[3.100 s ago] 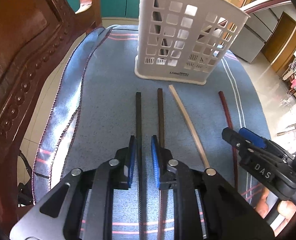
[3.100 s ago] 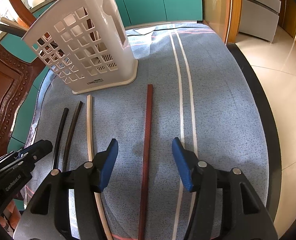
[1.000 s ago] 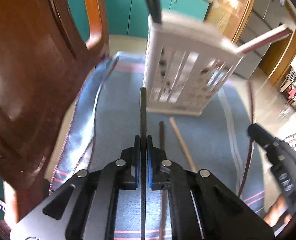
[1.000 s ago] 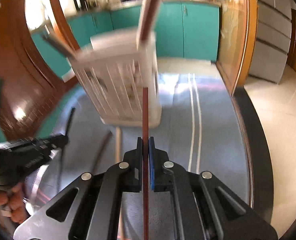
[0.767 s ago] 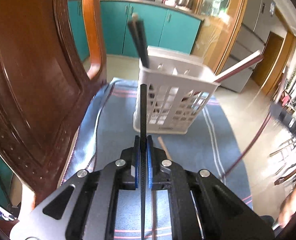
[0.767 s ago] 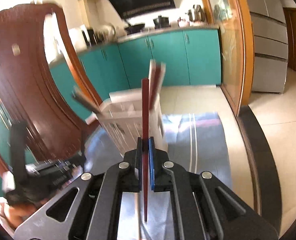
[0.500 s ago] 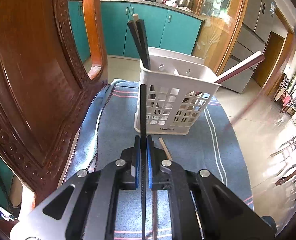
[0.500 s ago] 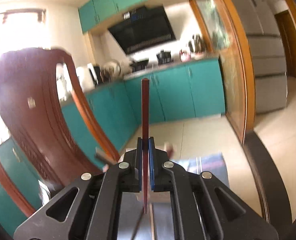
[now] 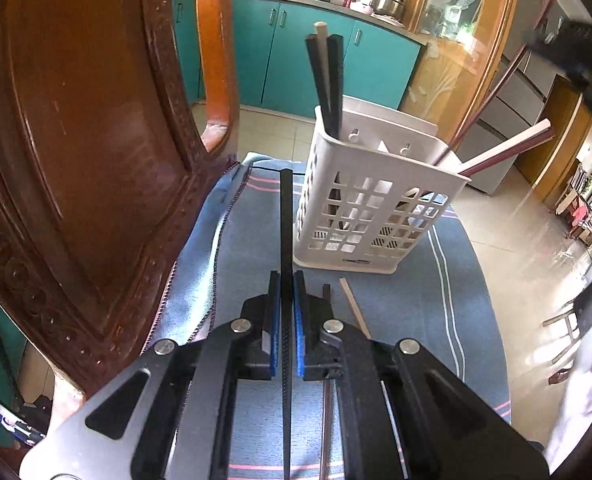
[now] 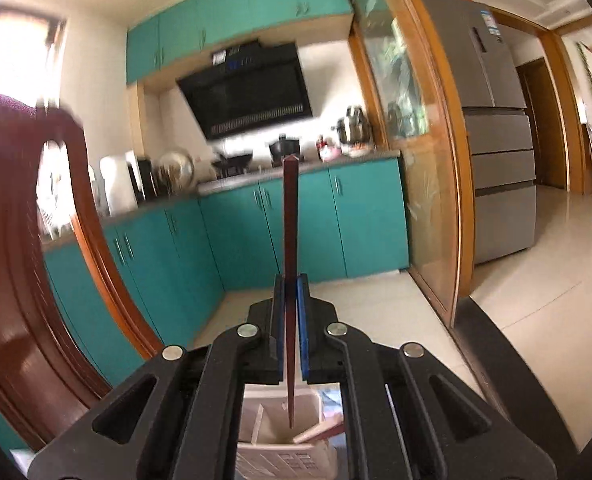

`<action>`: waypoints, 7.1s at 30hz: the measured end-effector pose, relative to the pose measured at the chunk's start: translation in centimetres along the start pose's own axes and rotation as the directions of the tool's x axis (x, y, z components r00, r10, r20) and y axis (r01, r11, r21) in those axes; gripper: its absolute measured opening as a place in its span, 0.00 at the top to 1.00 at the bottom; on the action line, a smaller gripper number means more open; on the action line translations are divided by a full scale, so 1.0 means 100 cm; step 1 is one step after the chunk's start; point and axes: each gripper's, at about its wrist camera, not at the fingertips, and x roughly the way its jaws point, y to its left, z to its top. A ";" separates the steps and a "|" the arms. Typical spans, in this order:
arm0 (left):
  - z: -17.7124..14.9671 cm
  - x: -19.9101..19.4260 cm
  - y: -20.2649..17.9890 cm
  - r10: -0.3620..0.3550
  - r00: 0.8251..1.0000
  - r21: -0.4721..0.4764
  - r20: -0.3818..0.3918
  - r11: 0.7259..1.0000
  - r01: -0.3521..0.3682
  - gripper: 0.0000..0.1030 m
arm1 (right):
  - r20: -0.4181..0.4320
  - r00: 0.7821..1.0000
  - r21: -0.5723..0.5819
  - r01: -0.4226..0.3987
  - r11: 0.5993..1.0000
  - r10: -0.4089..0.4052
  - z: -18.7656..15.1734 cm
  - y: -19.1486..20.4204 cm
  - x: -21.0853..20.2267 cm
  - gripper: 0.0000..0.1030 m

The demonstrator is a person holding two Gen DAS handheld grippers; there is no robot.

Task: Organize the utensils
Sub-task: 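Lift both chopsticks over the basket and open the right gripper inside it, then lower the dark chopstick into the basket and open the left gripper, then move both open grippers down to the chopsticks lying on the cloth, then close the right gripper on the light wooden chopstick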

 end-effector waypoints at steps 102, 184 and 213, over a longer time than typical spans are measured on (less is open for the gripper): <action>0.063 -0.041 -0.013 -0.041 0.933 -0.049 0.357 0.997 0.063 0.63 | -0.538 0.842 -0.040 0.015 0.999 -0.034 -0.211 -0.046 0.007 0.29; 0.005 -0.032 -0.011 0.075 0.975 0.088 0.209 0.992 -0.095 0.36 | -0.641 0.767 -0.130 -0.070 0.989 -0.030 -0.237 -0.022 0.008 0.59; -0.004 -0.002 -0.008 0.038 0.999 0.091 0.035 0.995 -0.041 0.34 | -0.632 0.775 -0.015 0.021 1.000 -0.025 -0.224 -0.050 0.011 0.92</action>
